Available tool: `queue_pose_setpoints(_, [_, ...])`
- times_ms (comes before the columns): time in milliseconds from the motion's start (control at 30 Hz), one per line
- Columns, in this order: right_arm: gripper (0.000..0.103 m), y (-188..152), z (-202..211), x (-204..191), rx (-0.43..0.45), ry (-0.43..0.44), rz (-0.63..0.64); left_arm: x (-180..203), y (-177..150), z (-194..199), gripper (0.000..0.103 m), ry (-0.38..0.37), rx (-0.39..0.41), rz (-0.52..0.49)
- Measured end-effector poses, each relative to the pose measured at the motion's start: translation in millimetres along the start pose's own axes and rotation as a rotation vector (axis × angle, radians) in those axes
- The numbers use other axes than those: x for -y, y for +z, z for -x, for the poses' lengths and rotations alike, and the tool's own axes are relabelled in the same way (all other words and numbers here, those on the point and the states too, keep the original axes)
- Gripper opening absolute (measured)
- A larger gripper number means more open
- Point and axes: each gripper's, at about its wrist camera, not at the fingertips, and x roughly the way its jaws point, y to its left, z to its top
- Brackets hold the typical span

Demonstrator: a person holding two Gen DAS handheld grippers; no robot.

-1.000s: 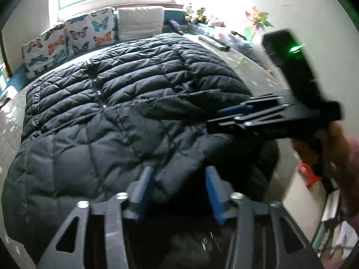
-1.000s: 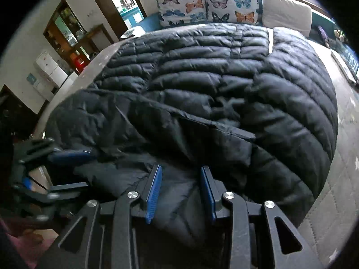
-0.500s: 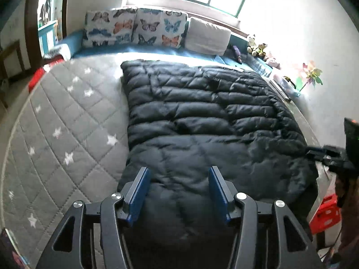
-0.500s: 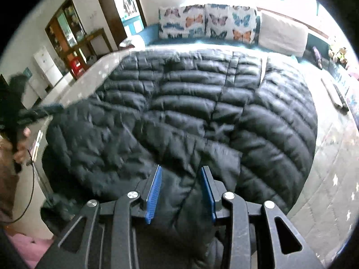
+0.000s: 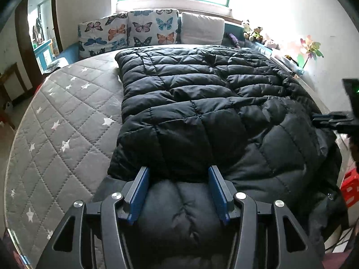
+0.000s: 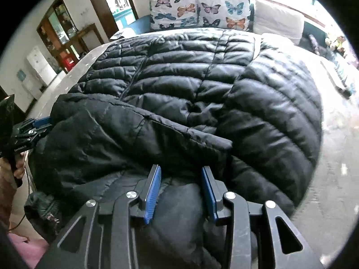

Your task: Fold large clothes

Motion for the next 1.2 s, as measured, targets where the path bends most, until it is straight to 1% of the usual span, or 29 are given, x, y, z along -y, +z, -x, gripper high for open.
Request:
queue_pose_setpoints(100, [0.041,-1,22,-17,0.053,0.037,0.044,4,-2,1,0.056,0.026,0.007,-0.012])
queue_pose_setpoints(133, [0.042,-1,24,-23,0.059,0.054,0.062,7,-3,2,0.056,0.037,0.009,-0.021])
queue_pose_setpoints(167, [0.047,-4,24,-29,0.057,0.063,0.086,10,-4,2,0.056,0.049,0.010,-0.034])
queue_pose_setpoints(233, [0.053,-10,15,-37,0.040,0.031,0.138,16,-6,2,0.056,0.071,0.011,-0.063])
queue_pose_setpoints(267, [0.053,-15,3,-37,0.019,-0.003,0.160,18,-7,3,0.056,0.078,0.010,-0.076])
queue_pose_setpoints(300, [0.053,-18,-7,-35,-0.001,-0.018,0.163,19,-7,4,0.056,0.079,0.008,-0.082])
queue_pose_setpoints(333, [0.053,-24,-19,-28,-0.015,-0.012,0.149,19,-7,5,0.056,0.075,0.004,-0.088])
queue_pose_setpoints(367, [0.053,-27,-22,-24,-0.004,0.012,0.132,19,-6,7,0.056,0.071,-0.003,-0.096])
queue_pose_setpoints(400, [0.054,-28,-20,-20,0.009,0.030,0.117,20,-3,10,0.056,0.074,-0.016,-0.104])
queue_pose_setpoints(467, [0.053,-26,-12,-16,0.006,0.050,0.099,24,4,18,0.056,0.077,-0.033,-0.119])
queue_pose_setpoints(533, [0.053,-21,-1,-10,0.011,0.074,0.078,31,14,30,0.056,0.063,-0.020,-0.132])
queue_pose_setpoints(567, [0.053,-17,9,-4,0.025,0.100,0.059,37,20,37,0.056,0.045,0.001,-0.142])
queue_pose_setpoints(600, [0.053,-13,19,5,0.046,0.121,0.032,44,25,42,0.056,0.025,0.017,-0.149])
queue_pose_setpoints(633, [0.053,-11,25,10,0.060,0.122,0.015,54,32,44,0.056,-0.009,0.029,-0.159])
queue_pose_setpoints(667, [0.053,-7,34,22,0.085,0.105,-0.013,61,37,43,0.056,-0.034,0.029,-0.167])
queue_pose_setpoints(733, [0.053,2,46,49,0.121,0.058,-0.069,79,47,32,0.056,-0.077,0.012,-0.188])
queue_pose_setpoints(800, [0.053,9,52,77,0.138,0.037,-0.137,102,53,12,0.056,-0.094,-0.020,-0.224])
queue_pose_setpoints(867, [0.054,17,55,114,0.152,0.035,-0.230,120,57,-7,0.056,-0.122,-0.060,-0.242])
queue_pose_setpoints(933, [0.054,20,53,147,0.155,0.032,-0.322,136,60,-21,0.056,-0.160,-0.089,-0.253])
queue_pose_setpoints(967, [0.054,21,48,167,0.152,0.048,-0.388,144,62,-26,0.056,-0.167,-0.098,-0.263])
queue_pose_setpoints(1033, [0.054,22,40,197,0.150,0.091,-0.479,158,64,-33,0.056,-0.186,-0.106,-0.281])
queue_pose_setpoints(1200, [0.054,31,14,236,0.148,0.128,-0.570,187,73,-48,0.056,-0.235,-0.131,-0.314])
